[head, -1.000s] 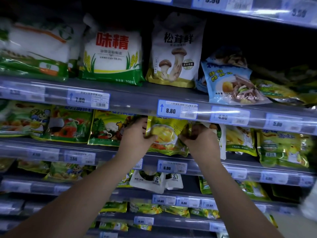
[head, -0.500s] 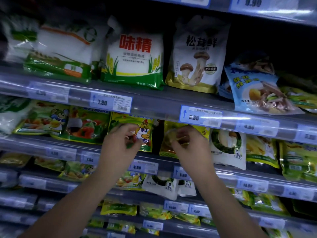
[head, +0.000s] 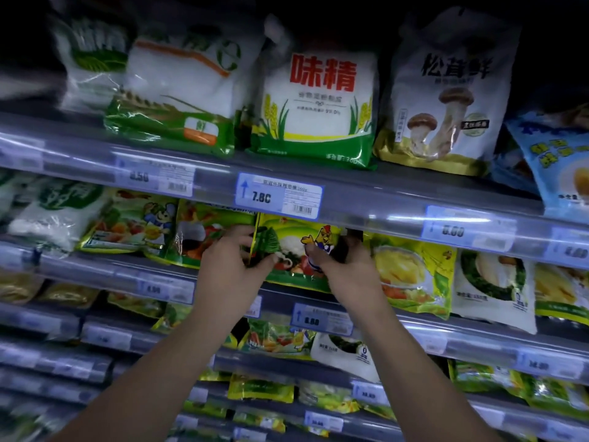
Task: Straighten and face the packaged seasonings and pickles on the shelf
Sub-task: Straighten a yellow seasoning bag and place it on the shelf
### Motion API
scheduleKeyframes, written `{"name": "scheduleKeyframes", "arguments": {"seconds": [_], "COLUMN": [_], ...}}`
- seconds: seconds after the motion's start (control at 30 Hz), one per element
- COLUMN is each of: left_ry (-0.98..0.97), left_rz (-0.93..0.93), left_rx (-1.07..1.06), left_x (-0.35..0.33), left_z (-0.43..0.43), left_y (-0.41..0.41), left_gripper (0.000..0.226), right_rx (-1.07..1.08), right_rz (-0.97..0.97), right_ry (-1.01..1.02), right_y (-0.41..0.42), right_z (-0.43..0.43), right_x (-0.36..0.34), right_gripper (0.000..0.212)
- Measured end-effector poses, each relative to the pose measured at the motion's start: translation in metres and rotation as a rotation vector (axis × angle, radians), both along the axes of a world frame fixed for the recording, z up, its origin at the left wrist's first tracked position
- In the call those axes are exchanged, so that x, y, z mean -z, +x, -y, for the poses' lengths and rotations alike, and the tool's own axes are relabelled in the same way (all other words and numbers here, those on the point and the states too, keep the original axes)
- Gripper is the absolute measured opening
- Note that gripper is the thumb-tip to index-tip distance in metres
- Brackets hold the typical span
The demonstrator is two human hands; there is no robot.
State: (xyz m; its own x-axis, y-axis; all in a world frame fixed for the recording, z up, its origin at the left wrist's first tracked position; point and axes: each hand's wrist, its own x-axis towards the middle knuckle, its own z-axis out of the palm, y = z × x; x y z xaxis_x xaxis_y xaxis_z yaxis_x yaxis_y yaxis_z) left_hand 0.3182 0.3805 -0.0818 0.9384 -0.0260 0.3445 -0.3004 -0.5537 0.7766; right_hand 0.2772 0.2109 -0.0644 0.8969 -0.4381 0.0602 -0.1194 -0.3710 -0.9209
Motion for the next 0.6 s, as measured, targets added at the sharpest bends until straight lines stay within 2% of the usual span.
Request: {"name": "scheduleKeyframes", "arguments": {"seconds": [0.07, 0.17, 0.27, 0.37, 0.5, 0.6], "left_ry": [-0.113, -0.276, -0.388, -0.489, -0.48, -0.486], "left_rz": [-0.034, -0.077, -0.14, -0.289, -0.393, -0.428], "left_rx": [0.038, 0.082, 0.116, 0.158, 0.287, 0.328], "left_x": [-0.001, -0.004, -0.006, -0.009, -0.007, 0.002], "left_z": [-0.003, -0.008, -0.011, -0.012, -0.017, -0.02], "left_y": [-0.002, -0.007, -0.013, -0.025, -0.058, -0.087], "left_gripper": [0.051, 0.052, 0.05, 0.052, 0.022, 0.028], "right_rx": [0.012, 0.045, 0.006, -0.095, -0.264, -0.288], "right_rz": [0.045, 0.093, 0.146, 0.151, 0.096, 0.043], "right_ry": [0.13, 0.224, 0.232, 0.175, 0.275, 0.505], "right_y": [-0.004, -0.011, -0.019, -0.031, -0.063, -0.09], "right_z": [0.003, 0.01, 0.017, 0.021, 0.025, 0.027], "right_x": [0.0, 0.0, -0.001, -0.001, 0.012, 0.021], "right_gripper": [0.034, 0.038, 0.034, 0.038, 0.027, 0.027]}}
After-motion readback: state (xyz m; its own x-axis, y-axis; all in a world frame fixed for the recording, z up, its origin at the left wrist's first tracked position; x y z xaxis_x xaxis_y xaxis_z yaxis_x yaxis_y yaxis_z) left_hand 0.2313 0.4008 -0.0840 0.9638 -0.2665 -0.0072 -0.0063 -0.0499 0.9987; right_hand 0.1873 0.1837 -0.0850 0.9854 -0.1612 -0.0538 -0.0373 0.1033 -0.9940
